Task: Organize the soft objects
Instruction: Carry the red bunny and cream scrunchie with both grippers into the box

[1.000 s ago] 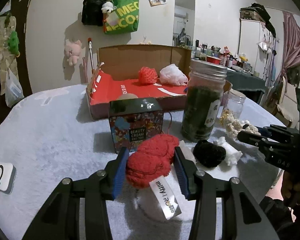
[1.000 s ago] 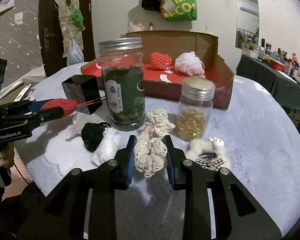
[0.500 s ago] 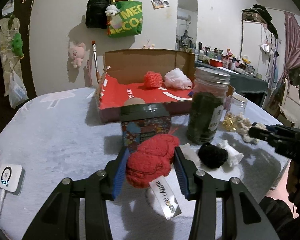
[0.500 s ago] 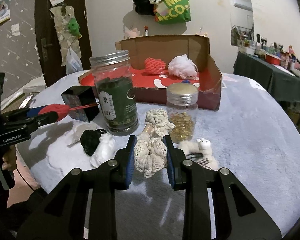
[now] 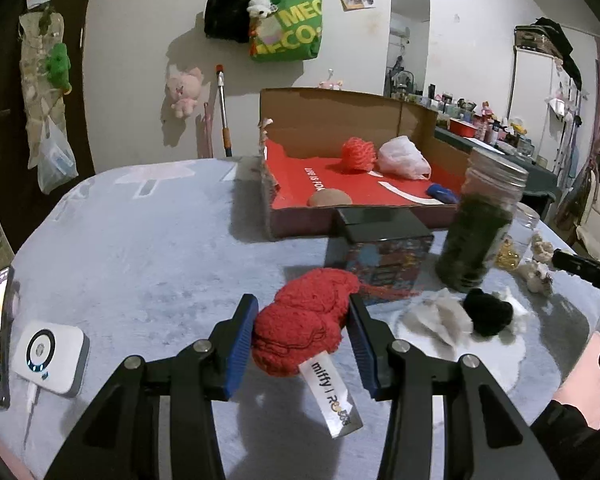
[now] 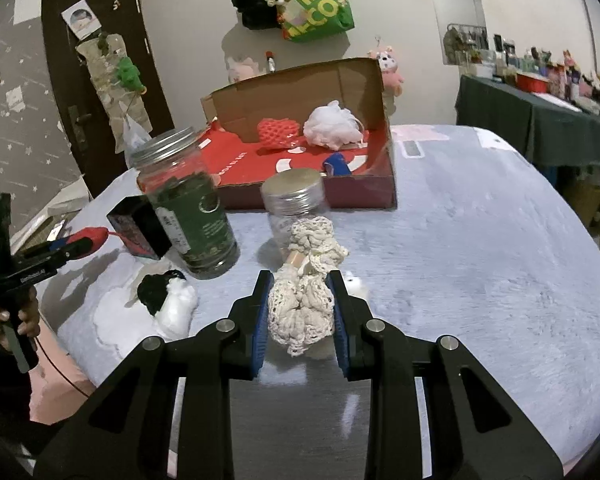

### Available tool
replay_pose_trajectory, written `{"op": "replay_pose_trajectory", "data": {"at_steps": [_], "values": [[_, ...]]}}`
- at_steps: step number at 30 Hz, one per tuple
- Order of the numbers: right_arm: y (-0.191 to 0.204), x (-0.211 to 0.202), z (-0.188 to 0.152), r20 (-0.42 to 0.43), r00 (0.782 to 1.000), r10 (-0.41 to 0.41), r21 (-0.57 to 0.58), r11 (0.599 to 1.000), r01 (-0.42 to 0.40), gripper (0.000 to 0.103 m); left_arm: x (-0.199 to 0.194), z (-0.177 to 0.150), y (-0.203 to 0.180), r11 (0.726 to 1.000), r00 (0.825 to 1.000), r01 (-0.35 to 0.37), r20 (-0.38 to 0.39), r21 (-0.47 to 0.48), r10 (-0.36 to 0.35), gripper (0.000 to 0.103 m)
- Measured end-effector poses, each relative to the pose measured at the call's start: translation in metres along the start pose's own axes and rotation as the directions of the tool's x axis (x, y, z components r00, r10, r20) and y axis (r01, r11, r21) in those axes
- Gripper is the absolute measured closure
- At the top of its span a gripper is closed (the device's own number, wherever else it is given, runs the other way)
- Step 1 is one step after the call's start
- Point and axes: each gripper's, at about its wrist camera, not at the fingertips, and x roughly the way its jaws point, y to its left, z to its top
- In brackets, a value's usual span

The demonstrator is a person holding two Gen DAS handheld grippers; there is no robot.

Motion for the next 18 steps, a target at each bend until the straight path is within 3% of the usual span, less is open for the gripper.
{"op": "replay_pose_trajectory", "data": {"at_steps": [18], "values": [[-0.056, 0.021, 0.036, -0.085, 0.988, 0.131, 0.032, 0.991, -0.129, 0.077, 0.037, 0.039, 0.036, 0.988, 0.990, 0.138, -0.026, 0.065, -0.136, 0.055]]}}
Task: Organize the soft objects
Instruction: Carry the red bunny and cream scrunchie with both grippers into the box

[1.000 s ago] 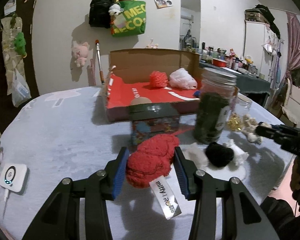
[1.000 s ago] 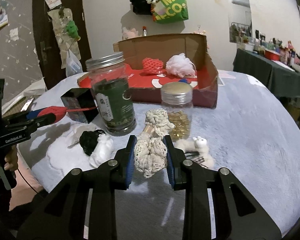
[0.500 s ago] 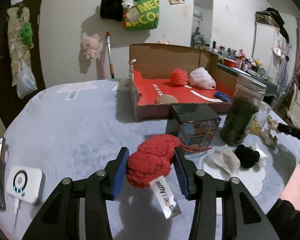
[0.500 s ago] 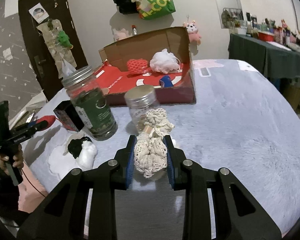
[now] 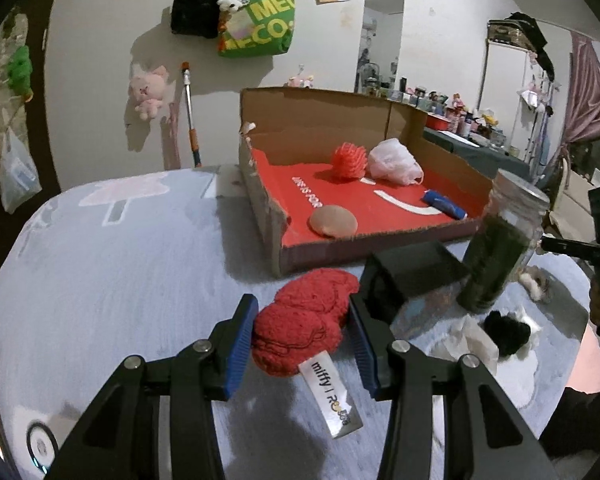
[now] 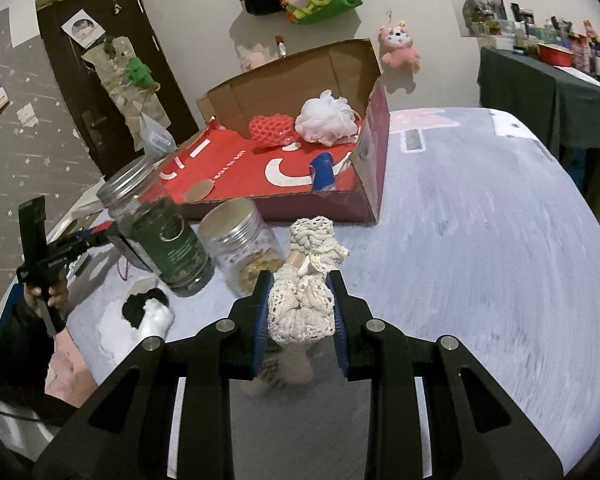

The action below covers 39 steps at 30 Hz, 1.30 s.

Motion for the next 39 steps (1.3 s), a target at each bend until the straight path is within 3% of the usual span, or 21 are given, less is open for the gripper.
{"op": "replay_pose_trajectory", "data": {"at_steps": [11, 20, 30, 39], "values": [[-0.008, 0.015, 0.037, -0.017, 0.999, 0.047, -0.035, 0.998, -0.047, 0.077, 0.016, 0.042, -0.002, 0.997, 0.998, 0.055, 0.000, 0.058, -0.055, 0.055], [0.010, 0.032, 0.067, -0.046, 0.996, 0.077, -0.113, 0.990, -0.082, 0.077, 0.030, 0.077, -0.022, 0.991, 0.995, 0.096, -0.017, 0.093, -0.095, 0.055], [0.042, 0.070, 0.115, -0.083, 0.995, 0.061, -0.204, 0.976, -0.076, 0.077, 0.065, 0.129, -0.061, 0.987, 0.997, 0.066, -0.059, 0.146, -0.058, 0.055], [0.058, 0.134, 0.153, -0.189, 0.981, -0.039, -0.260, 0.965, -0.012, 0.077, 0.131, 0.154, -0.078, 0.985, 0.982, 0.000, -0.184, 0.172, 0.032, 0.055]]}}
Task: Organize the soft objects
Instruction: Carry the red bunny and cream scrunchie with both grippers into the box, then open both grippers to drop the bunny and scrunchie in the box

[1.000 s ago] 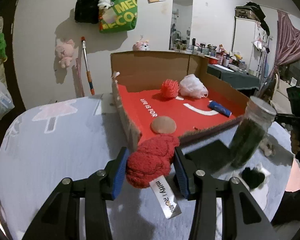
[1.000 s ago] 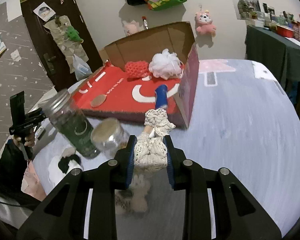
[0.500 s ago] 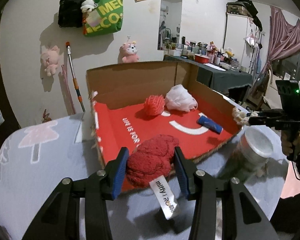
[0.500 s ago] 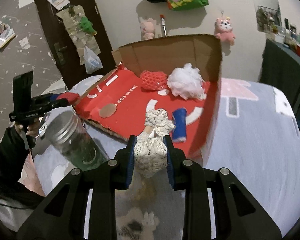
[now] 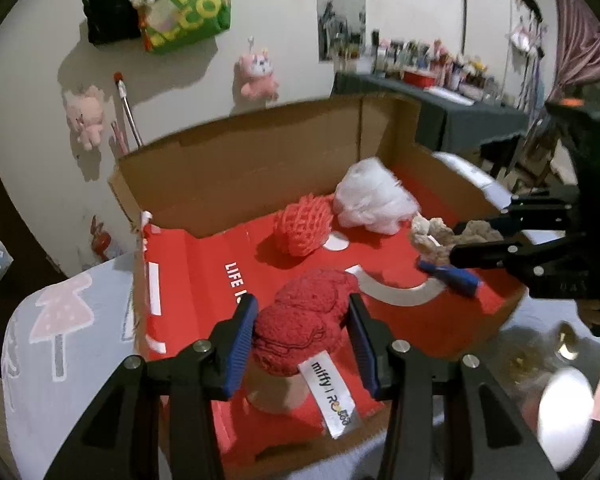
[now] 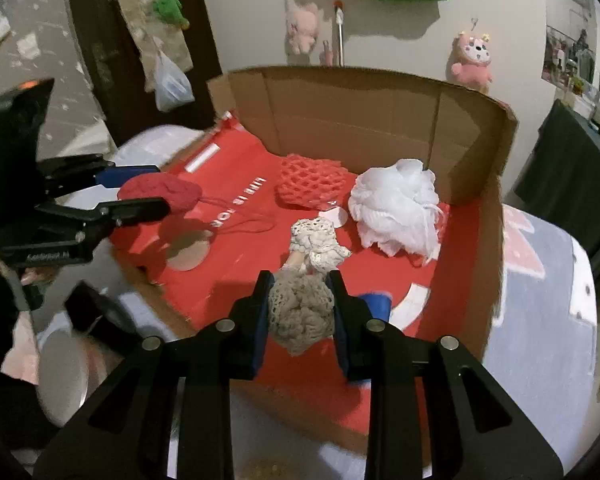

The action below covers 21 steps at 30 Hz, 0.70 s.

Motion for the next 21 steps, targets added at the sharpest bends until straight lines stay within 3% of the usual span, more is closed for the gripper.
{"op": "replay_pose_trajectory", "data": {"at_steps": [12, 21], "values": [[-0.004, 0.082, 0.031, -0.218, 0.973, -0.071, -0.035, 0.997, 0.064, 0.077, 0.079, 0.014, 0.024, 0.994, 0.973, -0.106, -0.207, 0.007, 0.105, 0.055], [-0.016, 0.105, 0.034, -0.283, 0.954, -0.101, -0.009, 0.995, 0.102, 0.077, 0.095, 0.008, 0.028, 0.993, 0.960, -0.115, -0.255, 0.016, 0.115, 0.054]]}}
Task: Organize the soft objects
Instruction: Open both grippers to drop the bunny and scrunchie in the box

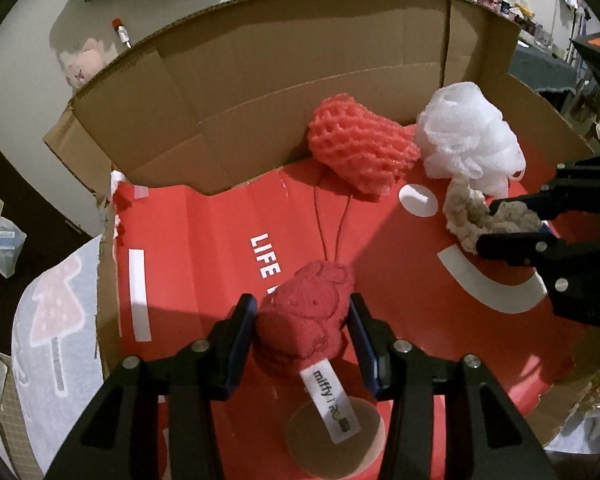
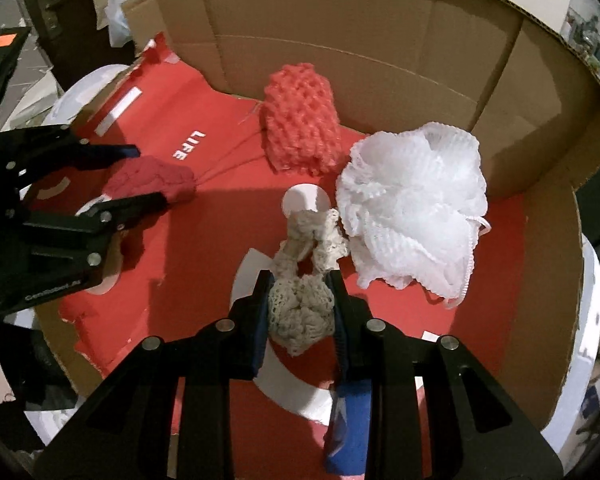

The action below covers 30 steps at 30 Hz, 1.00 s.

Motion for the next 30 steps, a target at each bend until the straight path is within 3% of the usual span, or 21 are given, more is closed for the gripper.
{"op": "replay_pose_trajectory", "data": {"at_steps": [17, 30], "values": [[0.020, 0.009, 0.004, -0.020, 0.999, -0.035, -0.002, 0.999, 0.035, 0.076, 0.008, 0.000, -0.005, 1.000, 1.000, -0.028, -0.013, 0.008, 0.028, 0.052], [0.014, 0.008, 0.001, -0.039, 0.999, -0.023, 0.037, 0.999, 0.024, 0.074, -0.012, 0.001, -0.002, 0.999, 1.000, -0.001, 0.031, -0.036, 0.003, 0.032]]}}
